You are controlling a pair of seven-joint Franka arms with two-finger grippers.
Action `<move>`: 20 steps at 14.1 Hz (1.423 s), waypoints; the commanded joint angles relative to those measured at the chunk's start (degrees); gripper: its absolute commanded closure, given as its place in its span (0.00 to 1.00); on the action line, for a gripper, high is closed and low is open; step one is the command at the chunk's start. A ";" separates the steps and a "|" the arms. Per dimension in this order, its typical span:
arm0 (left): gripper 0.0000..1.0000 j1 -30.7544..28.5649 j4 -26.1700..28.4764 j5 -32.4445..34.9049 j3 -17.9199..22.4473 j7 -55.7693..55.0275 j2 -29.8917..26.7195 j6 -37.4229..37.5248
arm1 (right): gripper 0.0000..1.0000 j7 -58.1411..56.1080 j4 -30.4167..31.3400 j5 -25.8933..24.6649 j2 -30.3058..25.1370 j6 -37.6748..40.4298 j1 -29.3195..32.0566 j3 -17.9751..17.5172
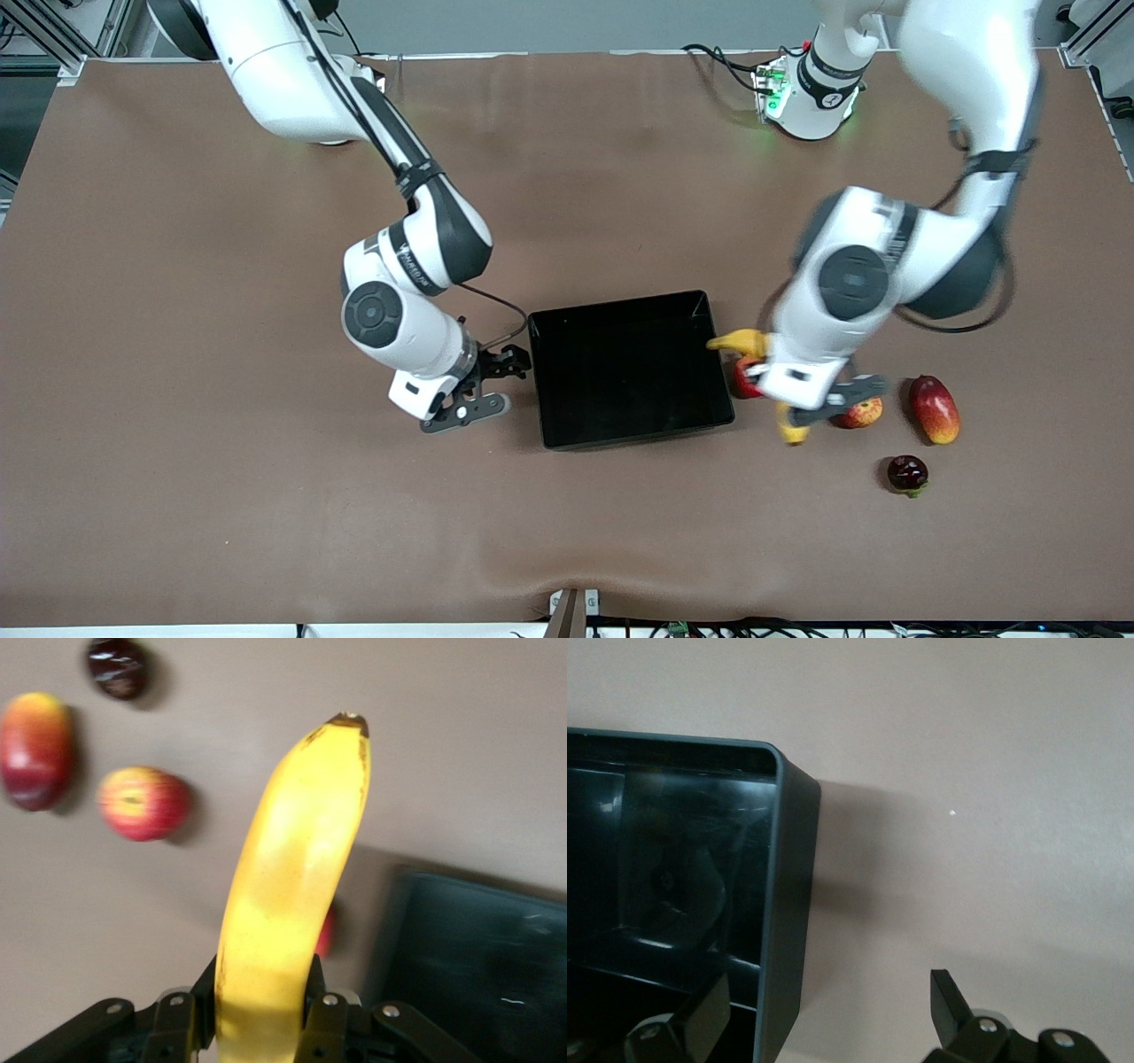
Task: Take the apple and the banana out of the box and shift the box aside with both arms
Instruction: 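Place the banana by the apple while the right gripper drags the tray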
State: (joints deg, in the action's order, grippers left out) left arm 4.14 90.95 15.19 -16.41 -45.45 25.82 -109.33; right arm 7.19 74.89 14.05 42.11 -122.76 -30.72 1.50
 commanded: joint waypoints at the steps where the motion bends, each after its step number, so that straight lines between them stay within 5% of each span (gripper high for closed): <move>1: 1.00 -5.61 11.50 -0.16 -0.55 2.12 -6.83 -1.06 | 0.00 2.47 -7.73 -2.88 6.30 -0.29 -2.15 0.70; 7: 1.00 -14.76 26.36 2.03 -0.29 2.56 -8.68 -14.83 | 0.00 4.94 -9.68 -4.20 12.11 -5.21 -7.25 4.64; 8: 1.00 -17.22 27.42 4.48 -0.46 2.91 -8.25 -16.95 | 0.19 5.63 -9.68 -4.81 12.73 -5.38 -7.77 5.09; 9: 1.00 -18.89 28.04 5.11 -0.46 3.18 -7.37 -18.97 | 0.81 7.64 -9.59 -4.99 13.17 -5.82 -7.78 5.09; 10: 1.00 -19.34 28.92 5.20 -0.46 3.09 -6.58 -20.90 | 1.00 8.62 -9.59 -5.17 13.44 -6.00 -7.78 5.09; 17: 0.99 -21.90 29.98 5.55 -0.37 3.18 0.45 -26.62 | 1.00 8.98 -6.97 -5.44 11.34 -5.21 -8.13 5.09; 19: 0.74 -21.90 29.90 5.64 -0.37 3.27 1.16 -27.51 | 1.00 8.98 -3.19 -5.61 8.44 -4.08 -7.96 5.88; 20: 0.43 -21.55 29.81 5.64 -0.37 3.27 1.34 -27.51 | 1.00 9.07 -2.39 -5.61 6.51 -1.81 -7.87 7.10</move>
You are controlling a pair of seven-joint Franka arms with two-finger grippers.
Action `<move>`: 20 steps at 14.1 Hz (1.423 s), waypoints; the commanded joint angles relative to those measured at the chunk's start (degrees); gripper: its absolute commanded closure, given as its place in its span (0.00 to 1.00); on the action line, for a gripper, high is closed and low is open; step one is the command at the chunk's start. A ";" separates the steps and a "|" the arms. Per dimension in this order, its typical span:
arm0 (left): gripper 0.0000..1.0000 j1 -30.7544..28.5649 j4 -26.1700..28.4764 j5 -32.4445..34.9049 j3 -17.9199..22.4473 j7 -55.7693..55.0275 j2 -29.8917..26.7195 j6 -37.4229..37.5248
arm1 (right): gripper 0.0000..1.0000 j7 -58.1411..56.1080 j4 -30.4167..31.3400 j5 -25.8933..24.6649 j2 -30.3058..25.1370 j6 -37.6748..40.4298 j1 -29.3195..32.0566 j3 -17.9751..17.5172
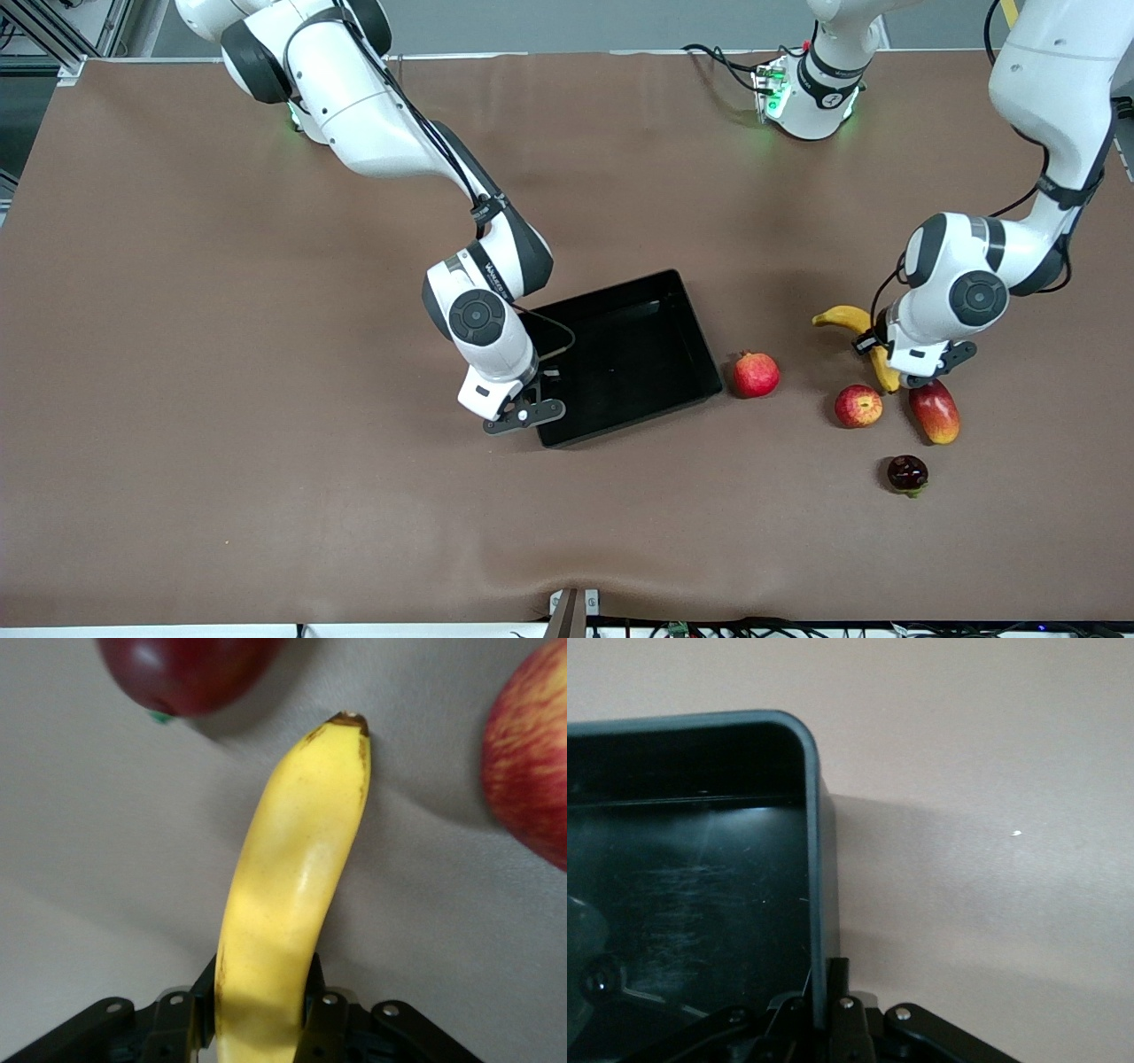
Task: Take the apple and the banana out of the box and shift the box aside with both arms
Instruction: 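Place the banana by the apple while the right gripper drags the tray, then slide the tray away from the fruits while the left gripper withdraws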
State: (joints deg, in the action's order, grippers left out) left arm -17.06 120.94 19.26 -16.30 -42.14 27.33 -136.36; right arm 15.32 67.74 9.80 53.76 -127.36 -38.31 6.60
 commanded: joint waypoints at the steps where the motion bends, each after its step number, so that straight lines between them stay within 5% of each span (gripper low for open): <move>1: 0.00 -0.25 -0.44 1.57 -0.48 -0.14 -0.08 -0.49 | 1.00 1.02 4.77 -1.37 -6.29 5.52 0.07 3.06; 4: 0.00 -0.34 -2.54 1.57 -0.57 2.49 -2.44 0.03 | 1.00 0.85 6.43 -1.19 -11.73 11.77 2.96 6.49; 6: 0.00 -0.34 -5.00 1.39 -0.66 4.59 -6.13 2.39 | 1.00 -0.03 13.26 -0.93 -17.52 10.22 8.49 6.49; 11: 0.00 -0.43 -22.99 0.52 -6.97 7.59 -8.08 23.54 | 1.00 -16.41 28.92 0.57 -28.17 1.76 23.42 6.23; 15: 0.00 -0.60 -33.91 -2.29 -11.73 12.58 -10.88 38.16 | 1.00 -32.17 33.59 3.46 -28.80 1.15 33.62 6.32; 20: 0.00 -0.78 -35.33 -9.23 -11.47 23.84 -19.14 42.65 | 1.00 -48.16 33.95 14.69 -25.65 -3.58 44.89 6.32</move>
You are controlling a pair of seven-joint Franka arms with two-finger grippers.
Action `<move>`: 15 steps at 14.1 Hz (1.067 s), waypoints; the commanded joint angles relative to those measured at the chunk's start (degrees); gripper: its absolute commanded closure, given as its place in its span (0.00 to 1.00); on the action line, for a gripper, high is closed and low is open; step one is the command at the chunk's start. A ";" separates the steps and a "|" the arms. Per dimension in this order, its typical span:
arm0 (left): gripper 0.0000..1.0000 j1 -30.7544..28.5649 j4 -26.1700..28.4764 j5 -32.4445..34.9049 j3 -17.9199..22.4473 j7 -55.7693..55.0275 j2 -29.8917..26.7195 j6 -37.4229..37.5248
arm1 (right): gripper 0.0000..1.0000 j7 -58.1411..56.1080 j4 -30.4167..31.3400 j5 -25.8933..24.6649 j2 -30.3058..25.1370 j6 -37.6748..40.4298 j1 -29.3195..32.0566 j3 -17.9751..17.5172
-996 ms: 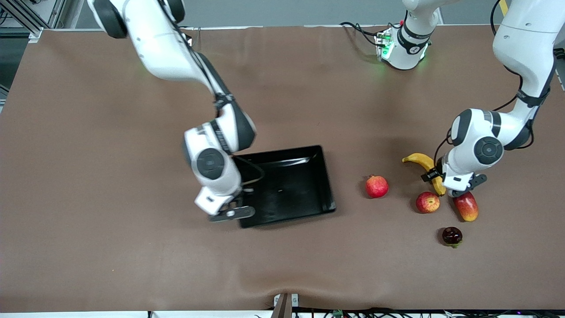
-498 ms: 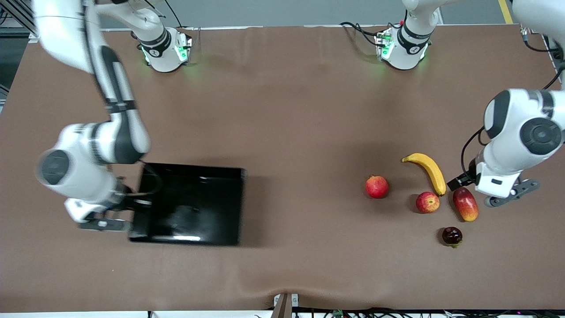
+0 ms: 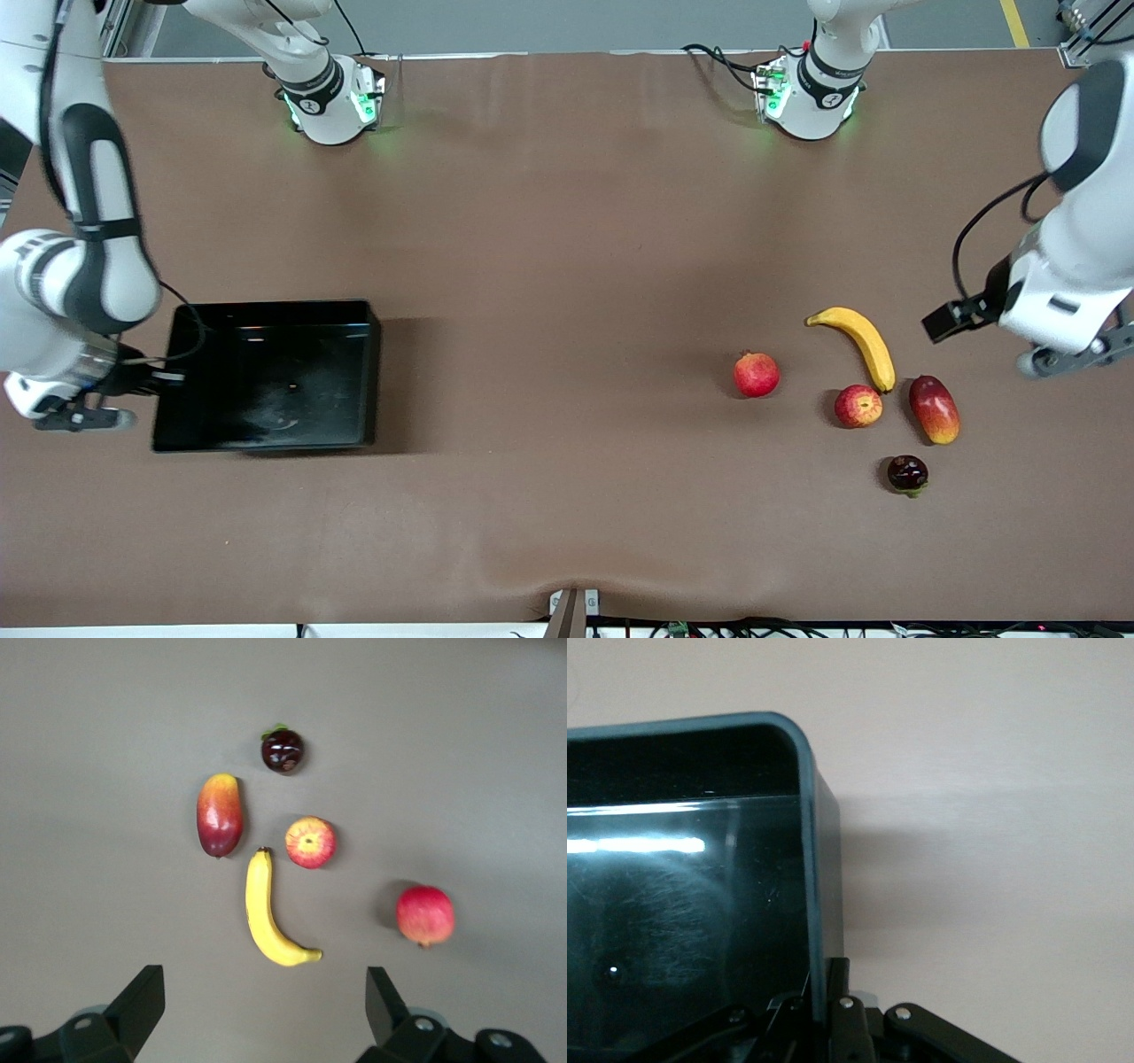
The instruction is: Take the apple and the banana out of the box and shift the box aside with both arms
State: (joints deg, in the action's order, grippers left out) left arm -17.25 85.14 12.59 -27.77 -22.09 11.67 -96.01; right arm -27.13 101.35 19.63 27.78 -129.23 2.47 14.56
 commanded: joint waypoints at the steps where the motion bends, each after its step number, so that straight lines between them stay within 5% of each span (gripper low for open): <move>1: 0.00 -0.77 0.46 -3.26 0.08 4.68 -5.06 2.93 | 1.00 -7.31 0.16 5.50 1.82 -3.65 4.64 -1.56; 4: 0.00 0.88 0.55 -4.67 2.53 6.70 -7.10 4.68 | 1.00 -6.01 -4.30 5.33 6.39 -3.76 5.78 -1.47; 6: 0.00 7.46 0.64 -8.61 12.08 8.28 -8.06 5.91 | 1.00 -5.74 -6.08 4.89 8.42 -2.88 6.32 -1.47; 11: 0.00 17.85 2.30 -11.80 24.51 11.81 -12.98 10.49 | 1.00 -2.05 -5.90 5.07 8.78 -2.70 6.23 -1.47; 12: 0.00 17.95 4.05 -11.80 24.43 11.89 -14.21 10.67 | 0.66 -2.05 -5.90 4.98 8.78 -2.79 6.05 -1.47; 13: 0.00 17.86 5.72 -11.80 24.17 11.89 -15.52 10.76 | 0.10 -1.96 -5.90 4.89 8.78 -2.79 6.05 -1.47; 15: 0.00 17.69 8.19 -11.88 23.64 11.81 -17.55 10.76 | 0.00 -2.14 -5.82 4.81 8.61 -2.70 5.70 -1.38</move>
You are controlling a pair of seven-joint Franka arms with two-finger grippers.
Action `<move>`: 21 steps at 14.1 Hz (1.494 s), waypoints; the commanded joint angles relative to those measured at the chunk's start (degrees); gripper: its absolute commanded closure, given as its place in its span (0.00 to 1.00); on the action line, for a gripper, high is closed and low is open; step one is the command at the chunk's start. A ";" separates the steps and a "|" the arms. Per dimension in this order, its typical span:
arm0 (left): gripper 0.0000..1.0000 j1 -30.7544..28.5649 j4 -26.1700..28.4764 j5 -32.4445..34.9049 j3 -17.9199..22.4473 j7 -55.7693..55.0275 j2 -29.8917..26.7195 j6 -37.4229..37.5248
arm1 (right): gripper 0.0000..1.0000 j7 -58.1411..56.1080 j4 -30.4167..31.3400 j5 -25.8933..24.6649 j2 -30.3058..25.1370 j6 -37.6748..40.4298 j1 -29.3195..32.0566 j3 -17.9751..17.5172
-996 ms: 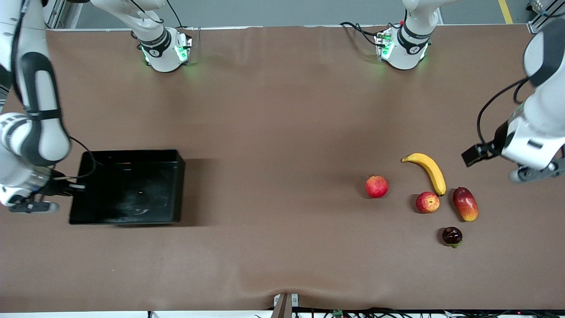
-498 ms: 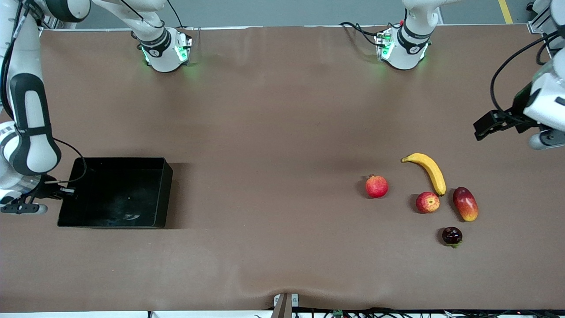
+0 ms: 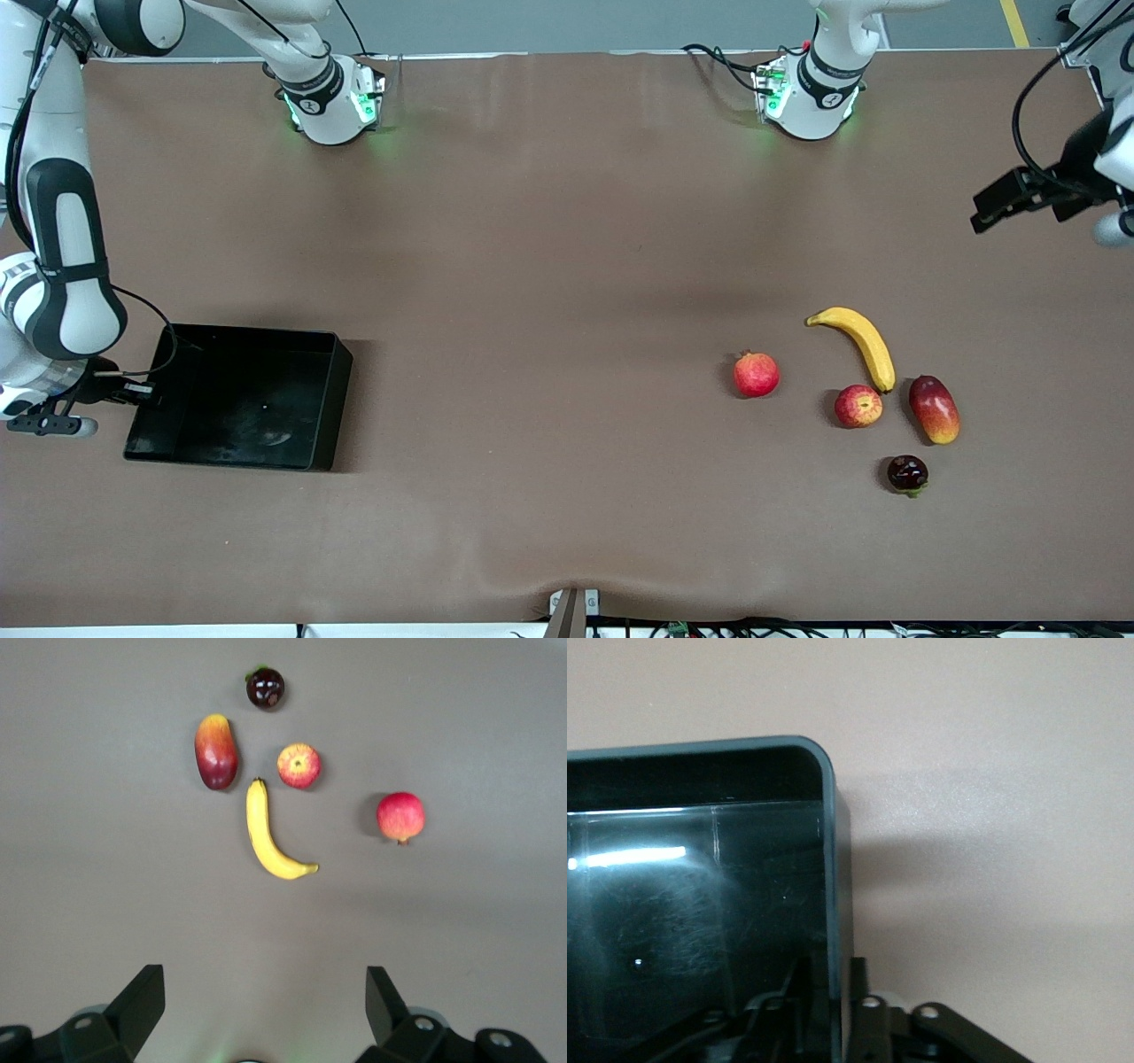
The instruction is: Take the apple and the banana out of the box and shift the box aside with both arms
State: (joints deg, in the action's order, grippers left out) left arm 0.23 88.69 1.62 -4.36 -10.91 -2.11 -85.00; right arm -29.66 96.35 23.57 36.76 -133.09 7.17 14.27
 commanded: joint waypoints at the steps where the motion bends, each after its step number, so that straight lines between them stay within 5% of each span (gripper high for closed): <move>1: 0.00 0.30 5.52 -1.00 -0.38 0.63 -5.18 -0.26 | 0.00 0.22 -0.90 0.60 -0.55 1.17 0.92 -1.00; 4: 0.00 0.04 7.73 -1.26 -0.12 0.54 -6.43 -0.43 | 0.00 0.04 -2.91 -3.08 -2.30 2.91 0.65 -1.00; 9: 0.00 -0.41 7.02 -1.27 0.05 0.63 -5.72 -0.43 | 0.00 0.39 -15.39 -7.31 -3.71 18.21 1.09 -0.91; 18: 0.00 -0.23 6.23 -1.27 0.05 -0.43 -5.10 -0.26 | 0.00 0.74 -15.23 -9.95 -17.85 37.53 -3.03 -1.18; 21: 0.00 -0.23 6.31 -1.26 -0.04 -0.69 -4.66 -0.26 | 0.00 1.88 -15.14 -14.50 -21.37 41.59 -4.96 -1.44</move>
State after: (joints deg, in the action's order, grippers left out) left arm 0.12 95.36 1.49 -4.41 -11.23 -6.98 -85.19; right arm -29.52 79.96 12.38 18.46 -93.25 3.20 13.32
